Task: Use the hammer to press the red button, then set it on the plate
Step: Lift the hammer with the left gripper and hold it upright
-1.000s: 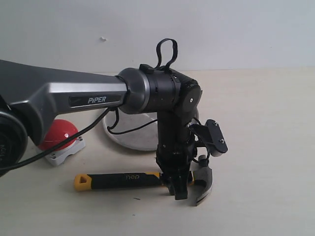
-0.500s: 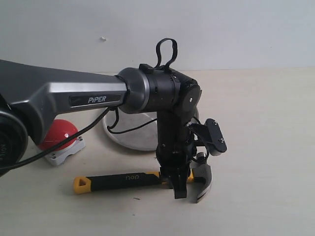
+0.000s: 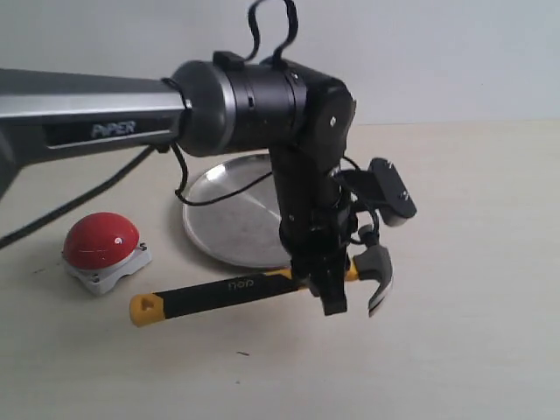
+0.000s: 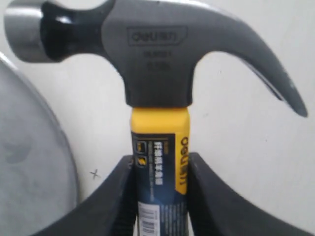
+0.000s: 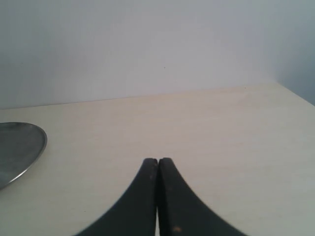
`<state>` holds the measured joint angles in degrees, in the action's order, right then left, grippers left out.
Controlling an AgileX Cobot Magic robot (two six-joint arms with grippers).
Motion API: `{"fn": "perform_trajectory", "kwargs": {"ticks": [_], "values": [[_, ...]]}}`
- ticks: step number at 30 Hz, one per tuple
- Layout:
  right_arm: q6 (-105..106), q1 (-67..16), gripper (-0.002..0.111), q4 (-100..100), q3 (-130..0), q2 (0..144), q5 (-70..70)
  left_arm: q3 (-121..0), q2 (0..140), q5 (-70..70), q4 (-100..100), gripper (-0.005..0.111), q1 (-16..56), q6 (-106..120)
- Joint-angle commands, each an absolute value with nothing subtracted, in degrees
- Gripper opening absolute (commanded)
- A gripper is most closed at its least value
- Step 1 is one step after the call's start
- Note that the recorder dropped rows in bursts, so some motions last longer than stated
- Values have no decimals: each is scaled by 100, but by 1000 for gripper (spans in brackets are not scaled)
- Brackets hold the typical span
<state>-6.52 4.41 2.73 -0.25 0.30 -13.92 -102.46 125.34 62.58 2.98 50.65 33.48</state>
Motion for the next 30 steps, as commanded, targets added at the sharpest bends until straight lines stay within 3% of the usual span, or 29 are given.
{"fn": "perform_trajectory", "kwargs": {"ticks": [1, 23, 30], "values": [[-601, 486, 0, 287, 0, 0, -1352, -10275, 11960, 5811, 323, 0, 5075, 2955], [-601, 486, 0, 287, 0, 0, -1352, -10143, 11054, 3105, 86, 0, 5142, 1367], [-601, 486, 0, 287, 0, 0, -1352, -8973, 10645, 825, 99, 0, 5154, 890]]}}
